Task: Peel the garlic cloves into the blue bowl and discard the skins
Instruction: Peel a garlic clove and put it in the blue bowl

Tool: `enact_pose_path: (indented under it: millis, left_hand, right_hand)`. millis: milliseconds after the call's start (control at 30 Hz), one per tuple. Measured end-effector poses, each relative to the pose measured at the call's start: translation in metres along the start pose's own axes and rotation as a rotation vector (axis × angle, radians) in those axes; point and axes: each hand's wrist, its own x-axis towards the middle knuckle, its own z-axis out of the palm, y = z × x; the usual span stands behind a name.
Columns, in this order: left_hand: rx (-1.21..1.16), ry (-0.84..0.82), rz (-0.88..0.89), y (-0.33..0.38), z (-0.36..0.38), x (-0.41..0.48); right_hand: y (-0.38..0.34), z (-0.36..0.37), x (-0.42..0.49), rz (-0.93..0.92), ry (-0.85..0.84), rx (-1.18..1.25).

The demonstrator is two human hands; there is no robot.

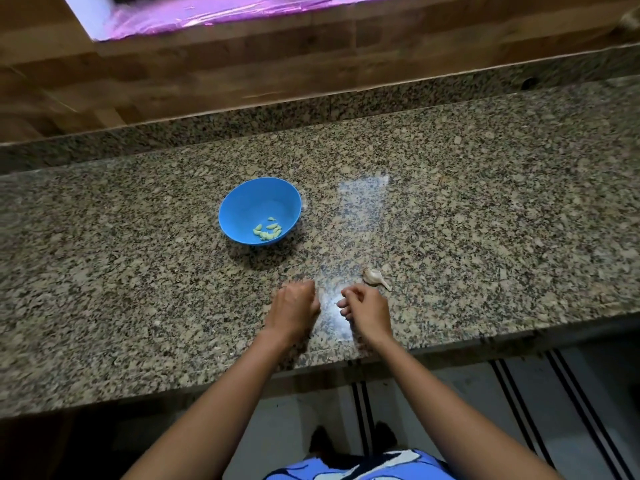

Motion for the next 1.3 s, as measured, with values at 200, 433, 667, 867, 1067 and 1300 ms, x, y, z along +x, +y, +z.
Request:
enact_pose_path:
  millis: [200,433,667,867,1067,1300]
  left_hand:
    - [-0.597,-0.123,-0.334,0.006,-0.008,0.009]
    - [-0.544,-0.238,-0.408,0.011,-0.018,0.025]
    - [-0.419,-0.307,-0.516,0.017,-0.018,0.043]
    - [-0.071,-0.150,-0.311,0.028,-0.004,0.028]
    - [-1.153,-0.250,-0.575,0.015,-0.029,0.021]
    - [-1.191,-0.234,-0.461,0.014,-0.039,0.016]
  right_hand:
    - [-0.004,-0.012,0.007,0.147,-0.106,0.305]
    - [-0.002,-0.007,0.007,0.133,-0.065,0.263]
    - [-0.003,-0.006,0.009,0.150,-0.052,0.244]
    - [-0.003,-0.006,0.006,0.095,-0.038,0.163]
    - [-0.014,-0.006,0.005,-0.138,-0.285,0.203]
    - [-0.029,-0.011,0.019,-0.243,-0.158,0.060]
